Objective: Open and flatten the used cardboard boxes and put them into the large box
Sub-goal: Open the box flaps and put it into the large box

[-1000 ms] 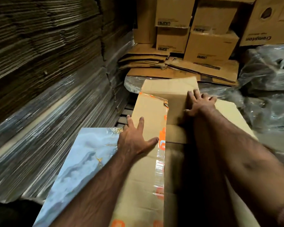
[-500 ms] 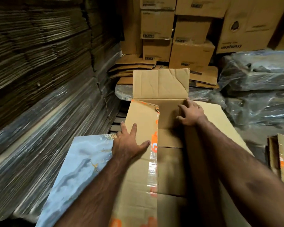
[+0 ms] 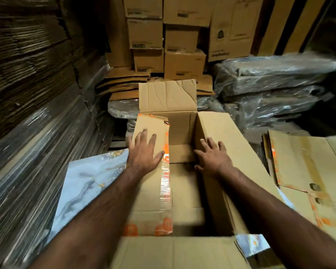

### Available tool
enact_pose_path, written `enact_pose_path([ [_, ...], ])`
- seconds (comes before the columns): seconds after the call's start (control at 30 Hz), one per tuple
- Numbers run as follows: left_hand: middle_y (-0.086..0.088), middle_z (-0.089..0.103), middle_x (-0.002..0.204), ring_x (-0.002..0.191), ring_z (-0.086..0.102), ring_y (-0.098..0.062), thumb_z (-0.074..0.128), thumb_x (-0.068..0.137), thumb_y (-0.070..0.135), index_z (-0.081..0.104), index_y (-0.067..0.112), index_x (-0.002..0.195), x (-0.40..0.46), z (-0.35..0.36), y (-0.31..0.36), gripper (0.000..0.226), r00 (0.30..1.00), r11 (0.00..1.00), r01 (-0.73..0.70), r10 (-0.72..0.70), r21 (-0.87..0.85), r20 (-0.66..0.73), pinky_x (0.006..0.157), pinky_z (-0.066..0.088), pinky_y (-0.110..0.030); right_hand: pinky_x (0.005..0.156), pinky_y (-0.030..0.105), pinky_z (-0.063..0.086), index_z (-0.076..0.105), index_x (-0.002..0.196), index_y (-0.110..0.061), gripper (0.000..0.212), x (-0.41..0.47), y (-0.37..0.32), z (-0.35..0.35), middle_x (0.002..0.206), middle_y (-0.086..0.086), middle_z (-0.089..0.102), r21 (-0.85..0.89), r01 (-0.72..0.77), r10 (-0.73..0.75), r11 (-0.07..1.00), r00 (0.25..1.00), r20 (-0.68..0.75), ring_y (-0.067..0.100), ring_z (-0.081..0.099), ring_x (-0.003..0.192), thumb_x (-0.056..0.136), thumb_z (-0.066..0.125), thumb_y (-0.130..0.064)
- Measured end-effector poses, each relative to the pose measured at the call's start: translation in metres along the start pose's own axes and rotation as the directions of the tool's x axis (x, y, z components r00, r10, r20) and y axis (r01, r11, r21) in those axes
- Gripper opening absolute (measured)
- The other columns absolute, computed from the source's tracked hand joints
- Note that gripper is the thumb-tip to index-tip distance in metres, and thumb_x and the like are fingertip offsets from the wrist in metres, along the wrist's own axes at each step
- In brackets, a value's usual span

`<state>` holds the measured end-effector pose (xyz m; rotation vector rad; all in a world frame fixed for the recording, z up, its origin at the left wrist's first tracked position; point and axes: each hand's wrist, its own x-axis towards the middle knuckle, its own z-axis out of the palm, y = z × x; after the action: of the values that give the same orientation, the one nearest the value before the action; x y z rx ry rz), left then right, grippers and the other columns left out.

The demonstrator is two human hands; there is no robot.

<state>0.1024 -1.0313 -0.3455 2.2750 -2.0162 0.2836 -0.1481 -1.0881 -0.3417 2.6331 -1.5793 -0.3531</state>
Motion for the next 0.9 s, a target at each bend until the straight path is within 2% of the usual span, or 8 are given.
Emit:
enact_pose_path([
  [0.1, -0.014, 0.05, 0.144, 0.133, 0.045, -0.031, 0.026, 0.09, 0.057, 0.059, 0.017, 0.133, 0.0, -0.013, 0.02, 0.067, 0.92, 0.914, -0.392, 0.392, -0.108, -0.022, 0.112, 0.028, -0.046, 0.12, 0.057, 0.01, 0.04, 0.148, -0.029, 0.062, -0.004, 0.003, 0.0, 0.166, 0.009, 0.005, 0.003, -0.029, 0.029, 1.0, 1.0, 0.001, 0.032, -0.003, 0.152, 0.094, 0.049, -0.059],
  [0.2, -0.006, 0.06, 0.134, 0.135, 0.044, -0.027, 0.016, 0.095, 0.059, 0.066, 0.023, 0.125, -0.002, -0.026, 0.052, 0.068, 0.853, 0.878, -0.477, 0.474, -0.044, 0.221, 0.111, 0.03, -0.045, 0.118, 0.058, 0.01, 0.047, 0.143, -0.028, 0.057, -0.003, 0.0, 0.001, 0.166, 0.009, 0.006, -0.077, -0.039, 0.041, 0.996, 0.999, 0.029, 0.034, -0.004, 0.152, 0.093, 0.051, -0.056],
  [0.3, -0.01, 0.051, 0.145, 0.146, 0.029, -0.027, 0.022, 0.1, 0.059, 0.06, 0.021, 0.133, -0.003, -0.034, 0.072, 0.063, 0.85, 0.901, -0.397, 0.291, 0.172, 0.439, 0.117, 0.016, -0.054, 0.117, 0.061, 0.009, 0.048, 0.142, -0.029, 0.053, -0.002, -0.006, 0.0, 0.166, 0.009, 0.008, -0.114, -0.042, 0.047, 0.993, 0.998, 0.047, 0.036, -0.005, 0.151, 0.095, 0.05, -0.053],
  [0.47, -0.016, 0.025, 0.161, 0.151, 0.007, -0.037, 0.039, 0.102, 0.049, 0.039, 0.015, 0.15, -0.004, -0.085, 0.101, 0.059, 0.805, 0.849, -0.288, -0.036, 0.443, 0.592, 0.118, 0.005, -0.06, 0.116, 0.064, 0.01, 0.05, 0.143, -0.029, 0.041, -0.004, -0.009, 0.001, 0.165, 0.009, 0.013, -0.179, -0.039, 0.047, 0.983, 0.998, 0.04, 0.041, -0.005, 0.15, 0.104, 0.037, -0.033],
  [0.6, -0.012, 0.033, 0.157, 0.147, 0.02, -0.043, 0.035, 0.105, 0.047, 0.038, 0.017, 0.149, 0.006, -0.15, 0.099, 0.053, 0.813, 0.885, -0.118, -0.174, 0.45, 0.556, 0.117, 0.013, -0.065, 0.115, 0.063, 0.011, 0.05, 0.142, -0.03, 0.041, -0.008, -0.006, 0.003, 0.164, 0.007, 0.019, -0.218, -0.023, 0.029, 0.976, 0.999, 0.026, 0.041, -0.003, 0.151, 0.105, 0.034, -0.034],
  [0.7, -0.015, 0.034, 0.154, 0.143, 0.028, -0.041, 0.039, 0.107, 0.037, 0.036, 0.012, 0.149, 0.015, -0.182, 0.064, 0.049, 0.799, 0.864, -0.079, -0.243, 0.497, 0.55, 0.117, 0.021, -0.059, 0.115, 0.06, 0.013, 0.051, 0.141, -0.03, 0.042, -0.01, -0.007, 0.002, 0.162, 0.005, 0.026, -0.201, -0.018, 0.023, 0.979, 0.999, 0.023, 0.038, -0.001, 0.151, 0.102, 0.038, -0.038],
  [0.83, -0.008, 0.043, 0.149, 0.141, 0.034, -0.039, 0.049, 0.095, 0.058, 0.031, 0.02, 0.151, 0.008, -0.158, 0.0, 0.07, 0.665, 0.861, 0.167, -0.458, 0.48, 0.59, 0.115, 0.025, -0.062, 0.113, 0.06, 0.015, 0.056, 0.136, -0.029, 0.041, -0.011, -0.008, 0.001, 0.157, 0.004, 0.034, -0.168, -0.013, 0.012, 0.986, 1.0, -0.008, 0.036, 0.003, 0.151, 0.099, 0.041, -0.038],
  [0.9, -0.007, 0.056, 0.139, 0.133, 0.045, -0.032, 0.055, 0.091, 0.059, 0.04, 0.013, 0.147, -0.007, -0.128, -0.019, 0.074, 0.572, 0.88, 0.326, -0.474, 0.345, 0.669, 0.116, 0.03, -0.052, 0.113, 0.059, 0.018, 0.054, 0.136, -0.028, 0.042, -0.01, -0.006, 0.003, 0.158, 0.006, 0.031, -0.13, -0.017, 0.013, 0.991, 1.0, -0.026, 0.035, 0.005, 0.151, 0.097, 0.045, -0.039],
])
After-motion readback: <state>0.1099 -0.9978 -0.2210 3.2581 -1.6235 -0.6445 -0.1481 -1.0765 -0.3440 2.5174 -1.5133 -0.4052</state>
